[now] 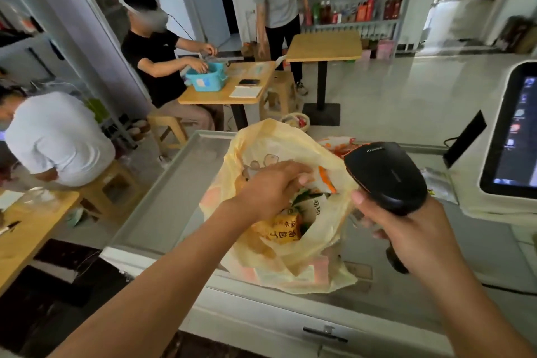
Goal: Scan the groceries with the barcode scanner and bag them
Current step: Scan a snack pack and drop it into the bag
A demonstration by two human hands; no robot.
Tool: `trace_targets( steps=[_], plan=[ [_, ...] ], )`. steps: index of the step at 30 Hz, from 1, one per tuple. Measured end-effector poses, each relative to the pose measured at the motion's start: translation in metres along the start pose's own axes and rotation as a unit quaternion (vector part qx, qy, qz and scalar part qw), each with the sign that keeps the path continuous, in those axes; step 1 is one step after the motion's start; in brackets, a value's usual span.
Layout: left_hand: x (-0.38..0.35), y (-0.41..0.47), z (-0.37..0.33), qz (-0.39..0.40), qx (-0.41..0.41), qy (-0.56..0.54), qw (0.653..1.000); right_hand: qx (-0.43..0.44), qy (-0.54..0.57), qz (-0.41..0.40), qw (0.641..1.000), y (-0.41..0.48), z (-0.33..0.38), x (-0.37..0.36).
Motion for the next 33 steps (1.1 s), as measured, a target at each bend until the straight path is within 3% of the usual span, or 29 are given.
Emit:
trace_targets(
  steps=[4,7,10,14,16,20,25,28,33],
  plan=[
    [0.043,0.018,-0.026,-0.09,-0.115,-0.028,0.989,-0.026,-0.011,-0.036,0.999,-0.005,0.003,0.006],
    [0.06,0.043,-0.038,-0.1,-0.163,0.057,0.98,-0.035,-0.012,-0.089,0.995,-0.009,0.008,0.004],
    [0.055,0.068,-0.03,0.008,-0.121,0.194,0.973,-0.04,-0.012,-0.122,0.992,-0.01,0.012,-0.001],
    [0.027,0.067,-0.018,0.171,-0.179,0.091,0.965,-0.075,-0.027,-0.128,0.989,-0.015,0.004,0.001],
    [0.012,0.061,-0.019,0.21,-0.214,0.115,0.947,-0.096,-0.017,-0.149,0.984,-0.02,-0.004,0.01],
    [-0.002,0.058,-0.018,0.305,-0.185,0.077,0.931,-0.111,0.016,-0.177,0.978,-0.029,-0.013,0.025],
    [0.029,0.086,-0.032,0.177,-0.163,-0.068,0.968,-0.117,0.032,-0.157,0.98,-0.024,-0.021,0.039],
    [0.046,0.114,-0.044,0.099,-0.137,-0.102,0.98,-0.13,0.051,-0.137,0.981,-0.015,-0.033,0.051],
    [0.032,0.182,-0.06,0.129,-0.035,-0.002,0.991,-0.155,0.087,-0.101,0.979,0.009,-0.061,0.078]
  ],
)
Point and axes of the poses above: each hand's wrist, its own y-axis towards the middle knuckle, its own x-axis out of the back of the hand, z = x × y, the point moved 7 cm from there along y, towards the middle knuckle, and after that the axes turned 6 degrees about z, right-handed, at the moved point
